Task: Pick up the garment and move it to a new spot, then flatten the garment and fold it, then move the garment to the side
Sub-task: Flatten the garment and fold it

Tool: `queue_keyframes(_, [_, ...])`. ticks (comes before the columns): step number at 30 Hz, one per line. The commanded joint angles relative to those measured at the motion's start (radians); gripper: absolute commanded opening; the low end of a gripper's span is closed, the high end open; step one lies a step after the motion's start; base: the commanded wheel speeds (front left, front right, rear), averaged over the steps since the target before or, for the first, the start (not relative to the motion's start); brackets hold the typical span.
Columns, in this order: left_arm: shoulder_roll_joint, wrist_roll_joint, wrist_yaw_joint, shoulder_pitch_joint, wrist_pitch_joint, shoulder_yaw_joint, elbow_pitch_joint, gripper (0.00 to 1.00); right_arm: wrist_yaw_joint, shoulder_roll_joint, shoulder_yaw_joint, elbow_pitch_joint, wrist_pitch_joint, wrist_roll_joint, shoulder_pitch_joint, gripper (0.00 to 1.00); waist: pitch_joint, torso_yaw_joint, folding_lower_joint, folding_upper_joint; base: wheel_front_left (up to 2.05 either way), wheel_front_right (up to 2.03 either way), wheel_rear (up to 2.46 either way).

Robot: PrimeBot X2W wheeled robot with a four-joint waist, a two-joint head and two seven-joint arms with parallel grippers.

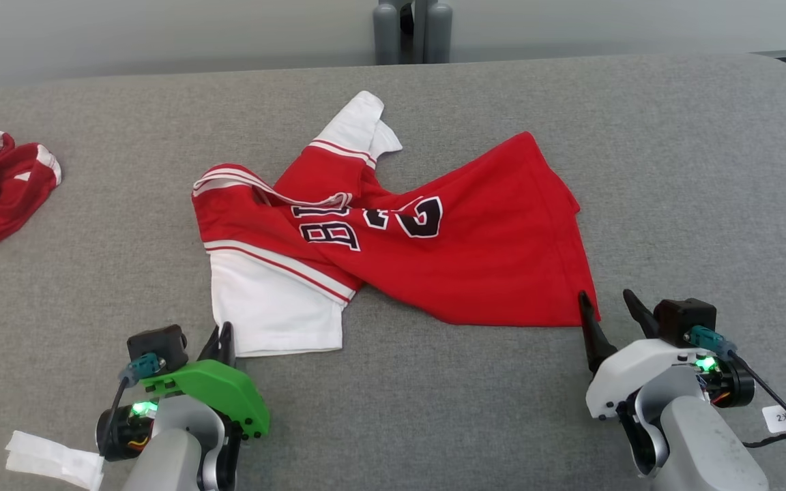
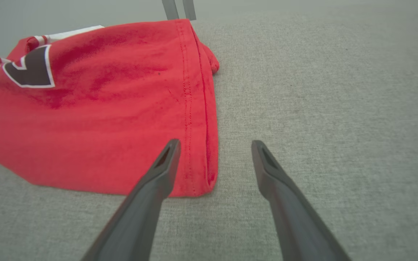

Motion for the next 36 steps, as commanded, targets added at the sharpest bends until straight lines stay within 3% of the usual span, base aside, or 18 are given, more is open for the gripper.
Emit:
queue_keyframes(1, [-0.001,0.0,0.005,0.014,-0.005,-0.004,-0.014,0.0,-0.001,-0.002,-0.005,0.031,-0.002,-0.011,-0.026,1.0,0.002,0.018,0.0,-0.0001,0.0,0.0,0.0])
queue_keyframes(9, [-0.003,-0.009,0.014,0.033,0.006,-0.021,-0.09,0.0,-0.001,0.0,0.032,0.213,0.036,0.004,-0.088,1.0,0.016,0.049,0.0,-0.0001,0.0,0.0,0.0])
queue_keyframes(10, [0.0,-0.009,0.016,0.035,0.007,-0.021,-0.101,0.0,-0.001,0.001,0.041,0.227,0.031,0.011,-0.094,0.78,0.017,0.05,0.0,-0.0001,0.0,0.0,0.0])
queue_keyframes(11, [0.002,-0.008,0.018,0.037,0.007,-0.022,-0.109,0.0,-0.001,0.002,0.047,0.237,0.026,0.015,-0.1,0.35,0.018,0.05,0.0,-0.0001,0.0,0.0,0.0])
queue_keyframes(12, [0.004,-0.008,0.02,0.038,0.006,-0.022,-0.118,0.0,-0.001,0.002,0.052,0.248,0.022,0.02,-0.108,0.07,0.018,0.049,0.0,-0.0001,0.0,0.0,0.0])
queue_keyframes(13, [0.005,-0.008,0.021,0.038,0.005,-0.022,-0.126,0.0,-0.001,0.002,0.059,0.256,0.018,0.026,-0.114,0.0,0.017,0.048,0.0,-0.0001,0.0,0.0,0.0])
queue_keyframes(19, [-0.001,-0.051,0.0,0.04,-0.04,0.003,-0.197,0.0,-0.001,-0.001,0.098,0.257,-0.035,0.107,-0.16,0.0,-0.008,0.033,0.0,-0.0001,0.0,0.0,0.0])
queue_keyframes(27, [-0.009,-0.177,-0.057,0.025,-0.026,0.057,-0.35,0.0,-0.001,-0.002,0.166,0.136,-0.07,0.288,-0.177,0.0,-0.1,0.003,0.0,-0.0001,0.0,0.0,0.0])
queue_keyframes(32, [0.006,-0.242,-0.074,0.009,0.025,0.083,-0.545,0.0,-0.001,-0.002,0.15,-0.031,-0.072,0.334,-0.137,0.0,-0.16,-0.01,0.0,-0.0001,0.0,0.0,0.0])
queue_keyframes(36, [0.014,-0.286,-0.057,-0.014,0.08,0.102,-0.735,0.0,-0.001,-0.002,0.104,-0.241,-0.022,0.342,-0.091,0.0,-0.191,-0.021,0.0,-0.0001,0.0,0.0,0.0])
